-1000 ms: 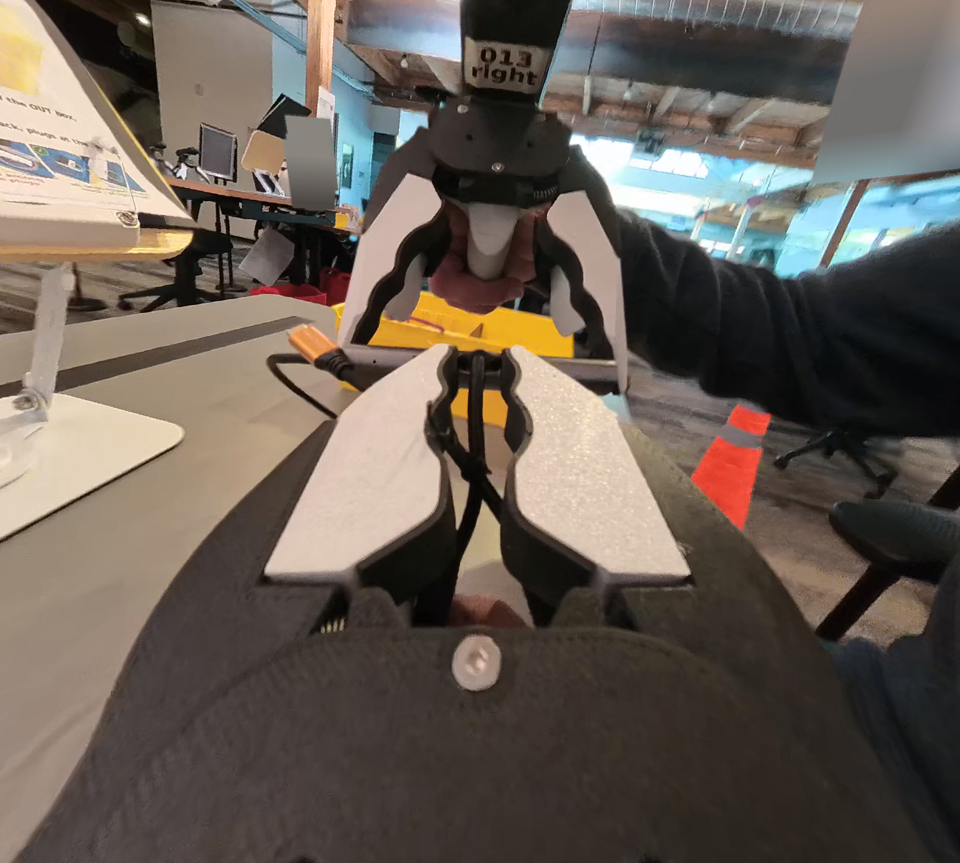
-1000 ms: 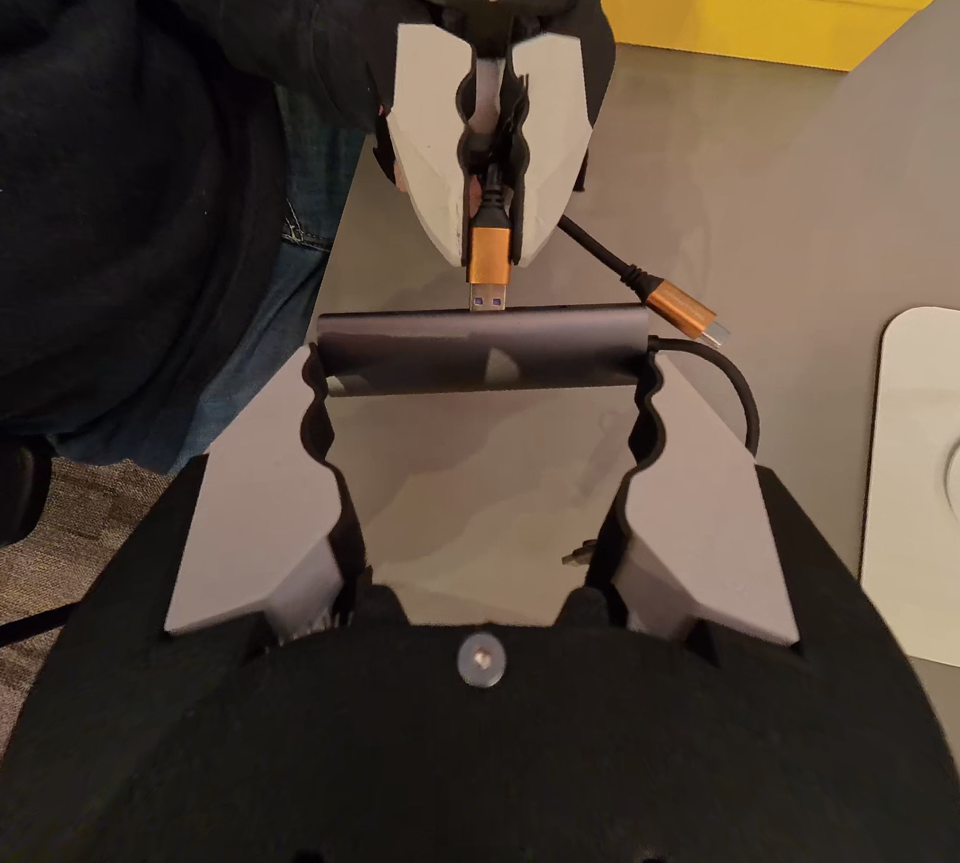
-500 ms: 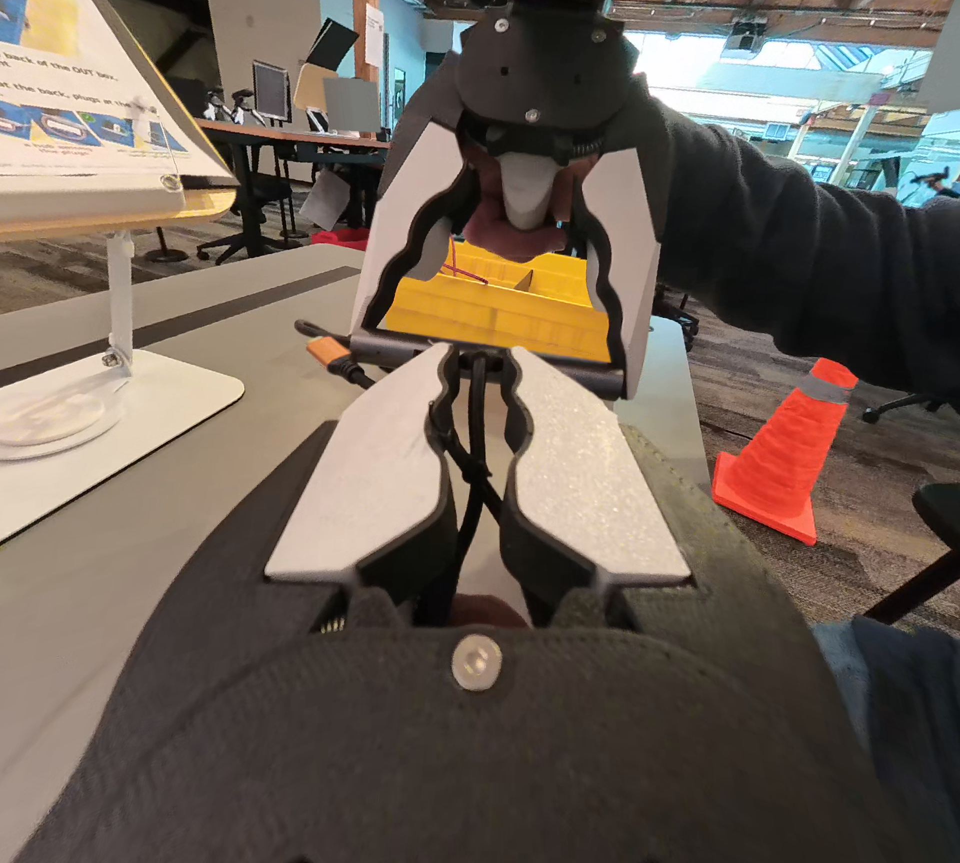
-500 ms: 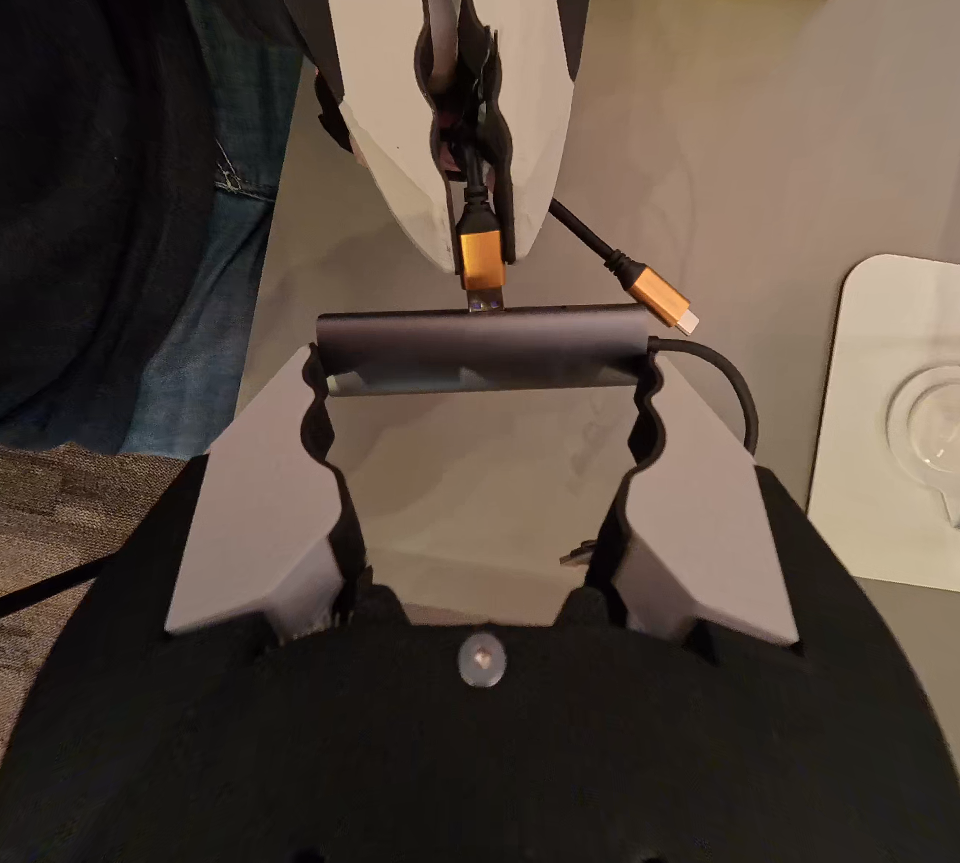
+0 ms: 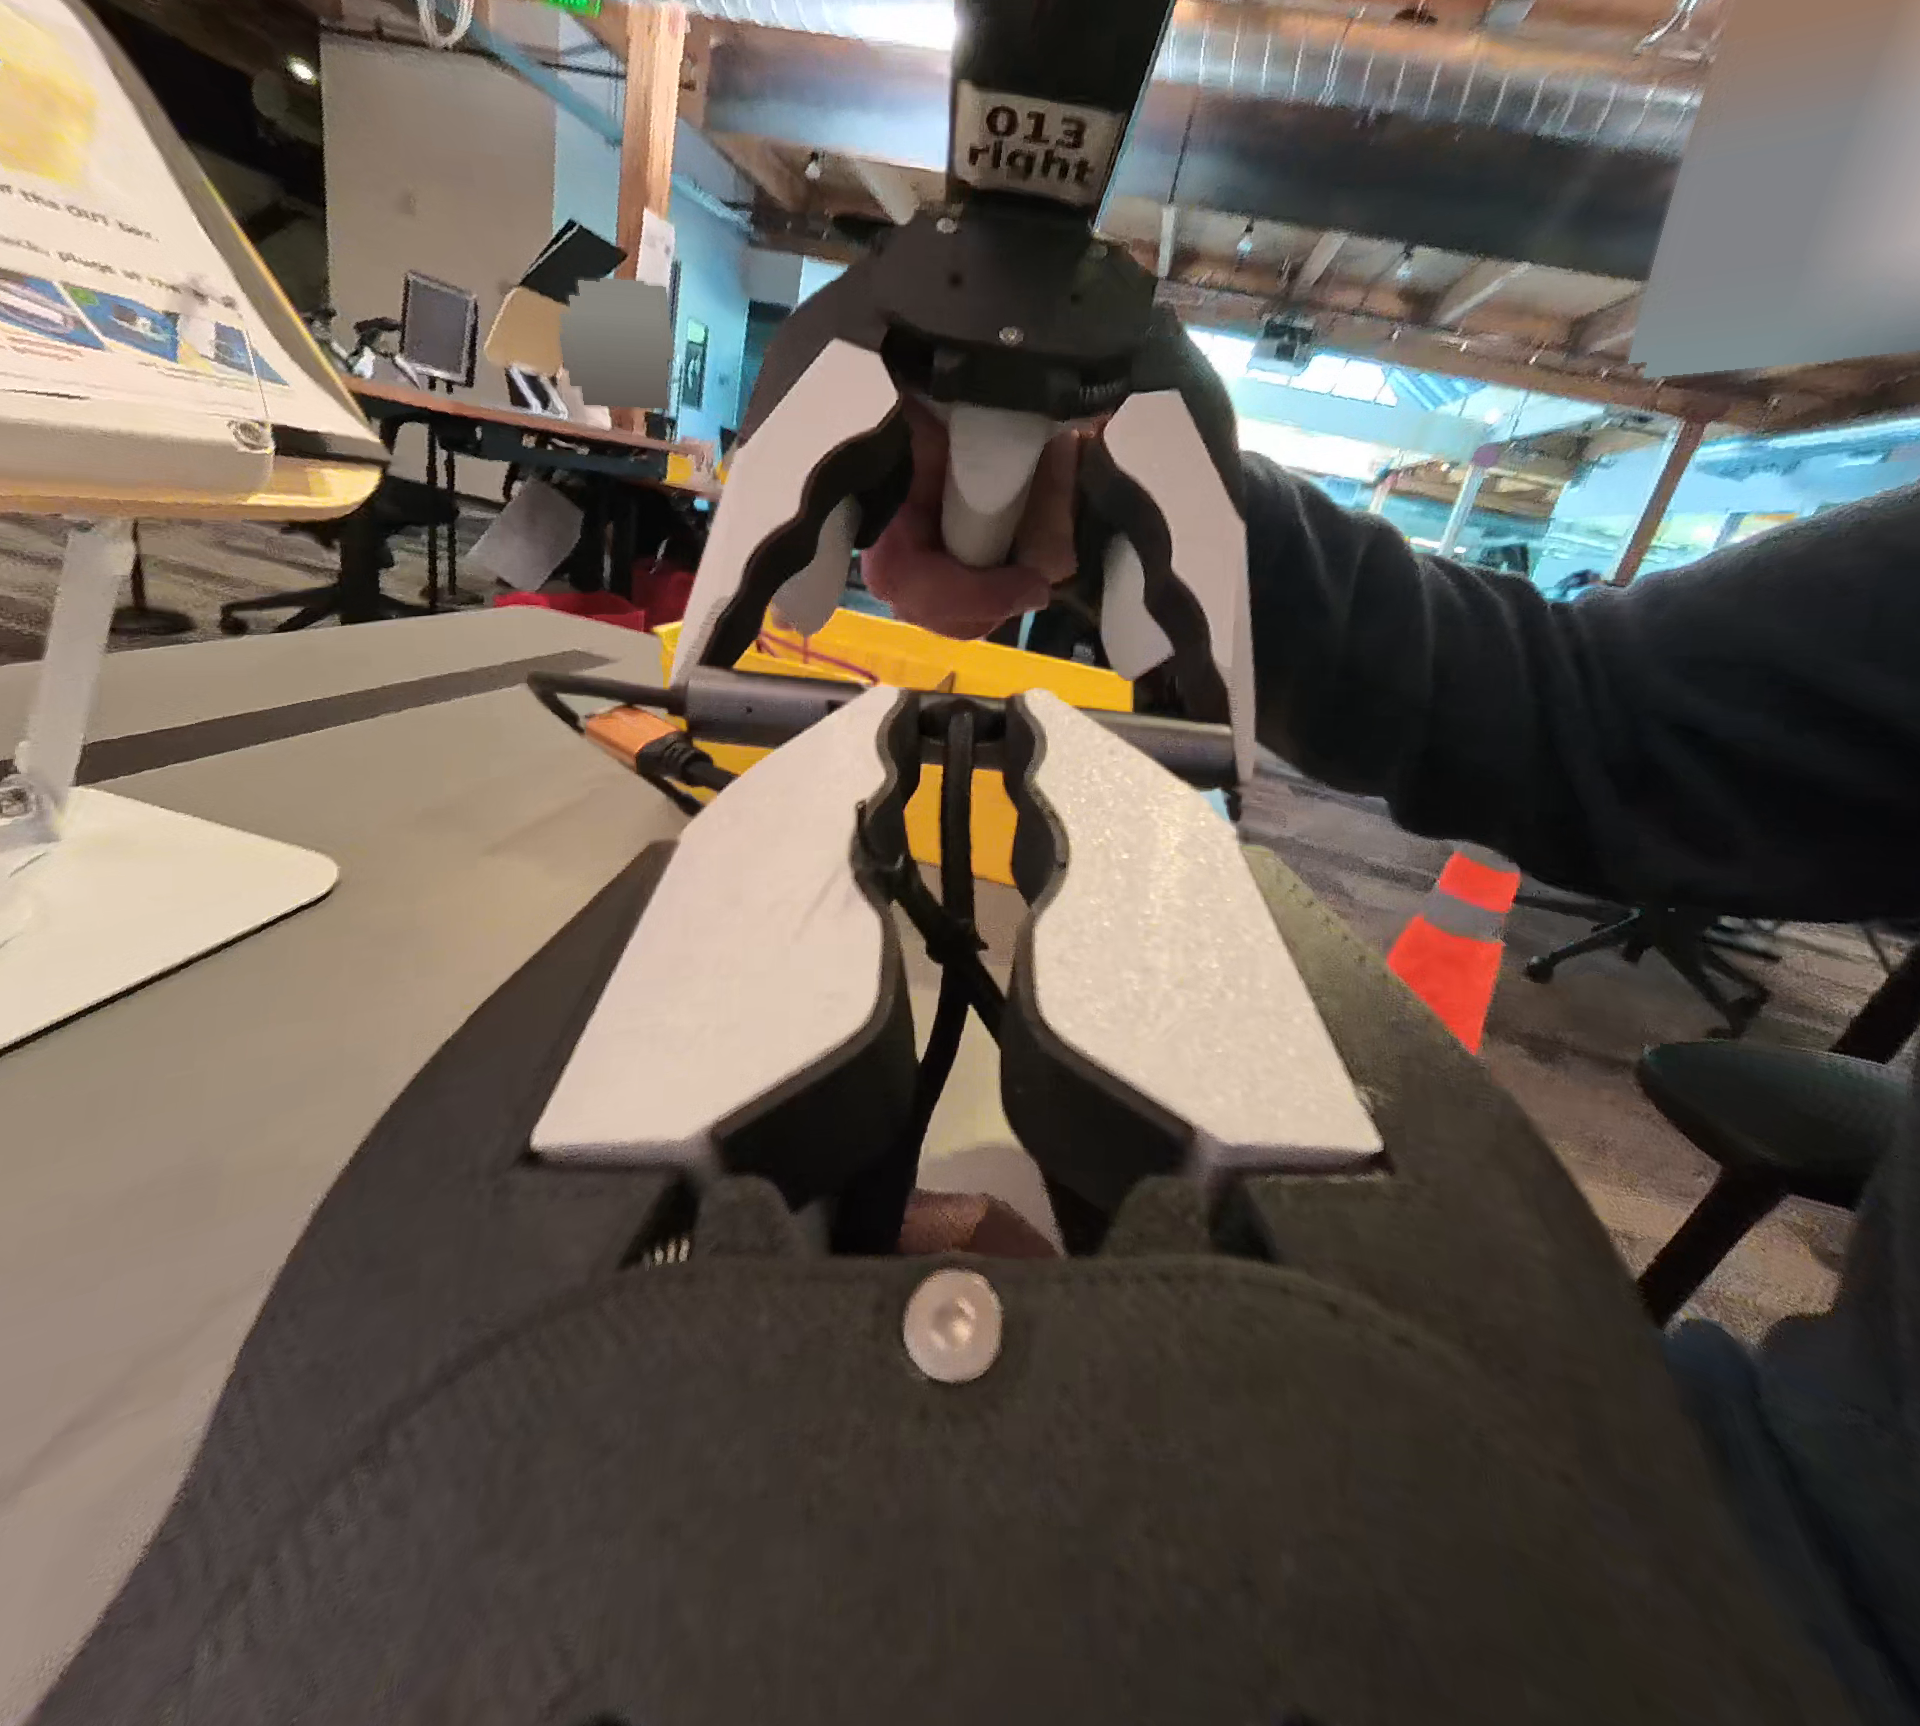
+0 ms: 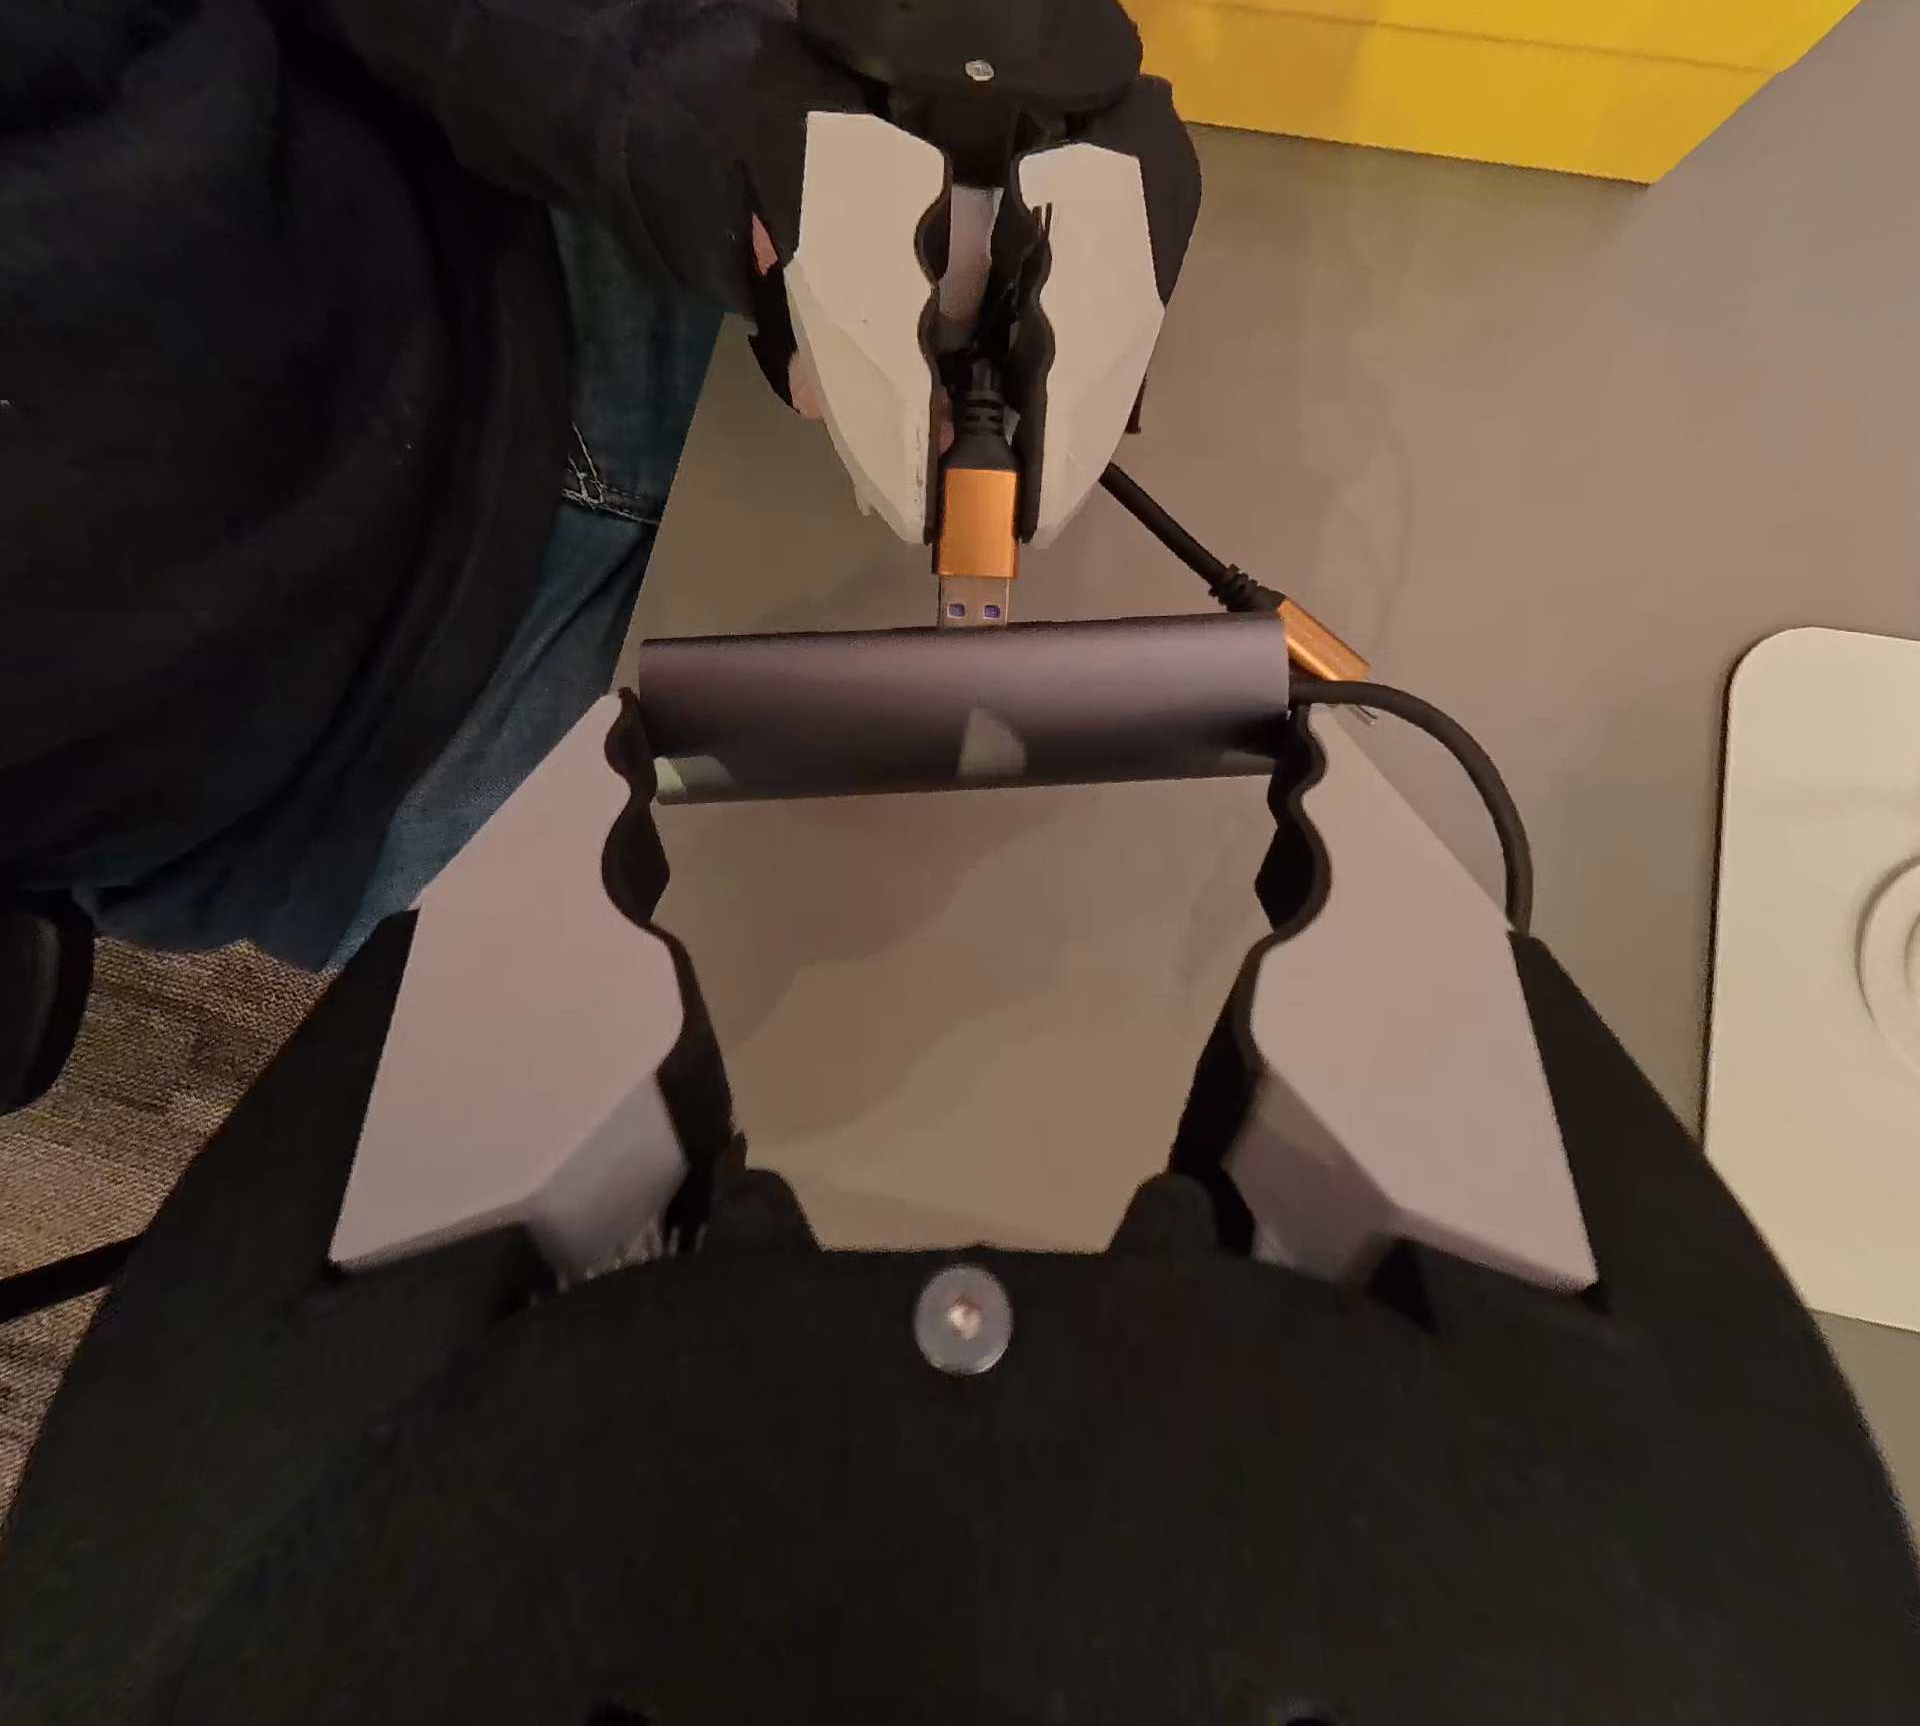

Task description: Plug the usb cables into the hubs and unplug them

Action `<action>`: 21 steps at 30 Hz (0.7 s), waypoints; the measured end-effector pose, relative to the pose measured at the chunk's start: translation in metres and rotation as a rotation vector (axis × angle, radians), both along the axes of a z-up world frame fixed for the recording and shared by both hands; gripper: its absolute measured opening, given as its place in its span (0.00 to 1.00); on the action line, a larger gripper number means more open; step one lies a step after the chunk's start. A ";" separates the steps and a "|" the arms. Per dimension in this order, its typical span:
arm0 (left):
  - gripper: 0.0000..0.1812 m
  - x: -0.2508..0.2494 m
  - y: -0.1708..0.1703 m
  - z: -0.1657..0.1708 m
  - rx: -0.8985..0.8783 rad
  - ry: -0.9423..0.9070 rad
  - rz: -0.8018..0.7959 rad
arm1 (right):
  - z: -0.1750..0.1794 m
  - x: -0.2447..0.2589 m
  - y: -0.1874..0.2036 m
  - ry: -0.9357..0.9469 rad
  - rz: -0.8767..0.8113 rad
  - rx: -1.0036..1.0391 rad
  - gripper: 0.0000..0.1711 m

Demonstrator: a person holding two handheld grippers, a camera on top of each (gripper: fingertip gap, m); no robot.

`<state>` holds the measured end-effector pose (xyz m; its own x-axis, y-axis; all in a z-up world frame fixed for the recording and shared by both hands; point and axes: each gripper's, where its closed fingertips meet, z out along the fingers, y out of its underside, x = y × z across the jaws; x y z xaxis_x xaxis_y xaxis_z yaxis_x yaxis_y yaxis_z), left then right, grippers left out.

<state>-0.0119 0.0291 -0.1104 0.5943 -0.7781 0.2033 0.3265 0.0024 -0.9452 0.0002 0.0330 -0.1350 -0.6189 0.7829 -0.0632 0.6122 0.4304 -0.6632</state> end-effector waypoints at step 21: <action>0.09 0.001 0.000 0.010 0.037 -0.052 0.041 | 0.013 0.000 -0.003 0.111 -0.037 -0.178 0.68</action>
<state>-0.0110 0.0288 -0.1005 0.6153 -0.7609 0.2062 0.3737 0.0513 -0.9261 0.0006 0.0301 -0.1223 -0.6008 0.7879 -0.1354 0.5444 0.2792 -0.7910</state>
